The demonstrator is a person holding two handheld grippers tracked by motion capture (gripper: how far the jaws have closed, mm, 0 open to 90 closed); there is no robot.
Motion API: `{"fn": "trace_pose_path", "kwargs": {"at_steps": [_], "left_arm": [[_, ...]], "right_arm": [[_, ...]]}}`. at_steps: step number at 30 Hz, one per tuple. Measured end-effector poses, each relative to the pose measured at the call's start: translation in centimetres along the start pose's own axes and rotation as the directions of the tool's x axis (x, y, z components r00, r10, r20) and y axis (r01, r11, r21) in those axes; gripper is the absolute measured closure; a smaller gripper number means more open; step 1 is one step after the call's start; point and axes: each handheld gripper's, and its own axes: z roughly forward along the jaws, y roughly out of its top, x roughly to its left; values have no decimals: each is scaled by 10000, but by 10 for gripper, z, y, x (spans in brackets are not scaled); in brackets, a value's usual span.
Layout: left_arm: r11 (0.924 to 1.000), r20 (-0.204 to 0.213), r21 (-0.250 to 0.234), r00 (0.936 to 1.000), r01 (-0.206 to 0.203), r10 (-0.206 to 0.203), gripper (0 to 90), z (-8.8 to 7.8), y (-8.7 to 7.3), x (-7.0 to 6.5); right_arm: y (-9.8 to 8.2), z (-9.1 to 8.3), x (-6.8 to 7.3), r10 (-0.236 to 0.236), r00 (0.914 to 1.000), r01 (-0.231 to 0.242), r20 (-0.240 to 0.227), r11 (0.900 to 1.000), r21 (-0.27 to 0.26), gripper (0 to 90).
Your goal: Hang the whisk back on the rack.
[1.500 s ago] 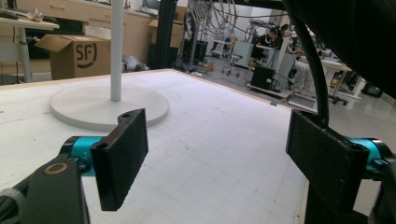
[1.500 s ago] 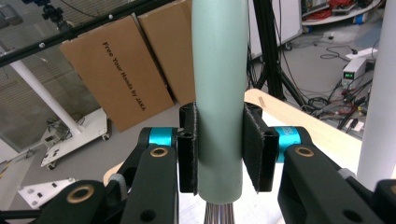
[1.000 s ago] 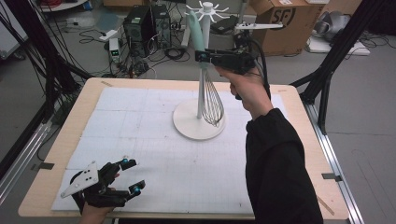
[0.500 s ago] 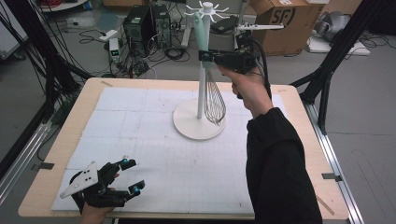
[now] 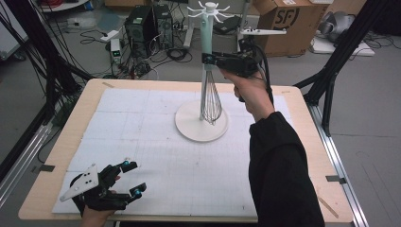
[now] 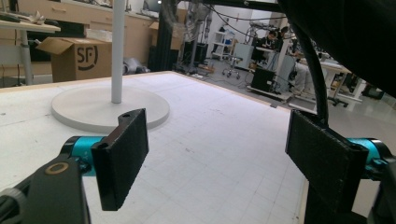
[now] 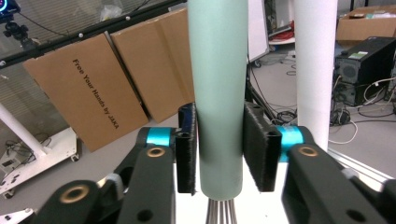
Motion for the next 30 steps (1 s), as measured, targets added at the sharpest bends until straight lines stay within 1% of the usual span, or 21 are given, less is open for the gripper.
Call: {"fn": "trace_pose_path", "kwargs": {"at_steps": [2, 3, 5, 6, 9, 11, 12, 15, 17, 19, 21, 23, 25, 26, 28, 30], "left_arm": [[10000, 3, 24, 10000, -22, 22, 218, 0, 0, 0], [10000, 4, 20, 10000, -28, 28, 219, 0, 0, 0], [10000, -15, 25, 10000, -18, 18, 218, 0, 0, 0], [10000, -8, 13, 10000, 10, -10, 218, 0, 0, 0], [10000, -55, 4, 10000, 7, -7, 218, 0, 0, -1], [10000, -83, 32, 10000, -11, 11, 216, 0, 0, 0], [10000, -113, 52, 9999, -24, 24, 214, 0, 0, 0], [10000, -178, 56, 9998, 2, -1, 207, 0, 0, 0], [10000, -230, 48, 9997, 36, -35, 201, 0, 0, 0], [9999, -263, 59, 9996, 95, -94, 194, 0, -1, 1], [9999, -298, 37, 9995, 134, -133, 187, 1, -1, 1], [9999, -327, 70, 9994, 117, -115, 183, 1, -1, 1], [9999, -361, 74, 9993, 137, -134, 175, 2, -1, 1], [9999, -411, 95, 9991, 138, -134, 169, 2, -1, 1], [9999, -427, 96, 9990, 114, -110, 166, 2, -1, 2], [9999, -428, 86, 9990, 150, -146, 166, 3, -2, 2]], "right_arm": [[-2, -1, 2, -116, 9997, 119, 227, 9999, -116, 438], [-3, -2, 3, -163, 9995, 166, 258, 9998, -90, 422], [-6, -3, 4, -219, 9994, 219, 260, 9998, 32, 350], [-9, -4, 5, -281, 9990, 278, 351, 9996, 72, 320], [-20, -7, 6, -901, 9936, 893, 677, 9959, 142, 256], [-30, -10, 6, -1279, 9871, 1257, 959, 9917, 284, 205], [-36, -12, 6, -1392, 9841, 1362, 1107, 9901, 350, 193], [-53, -20, 4, -1642, 9780, 1614, 1288, 9864, 318, 148], [-65, -27, 3, -1694, 9767, 1677, 1320, 9855, 243, 148], [-77, -35, 3, -1669, 9775, 1663, 1287, 9860, 155, 148], [-86, -42, 5, -1633, 9782, 1638, 1282, 9865, 68, 148], [-96, -49, 7, -1681, 9770, 1693, 1315, 9856, 22, 148], [-107, -55, 9, -1784, 9738, 1800, 1407, 9837, 16, 148], [-113, -58, 10, -1875, 9726, 1895, 1375, 9819, -14, 148], [-126, -62, 11, -1842, 9737, 1857, 1338, 9826, 17, 148], [-140, -65, 12, -1925, 9722, 1928, 1337, 9812, 108, 148]]}}
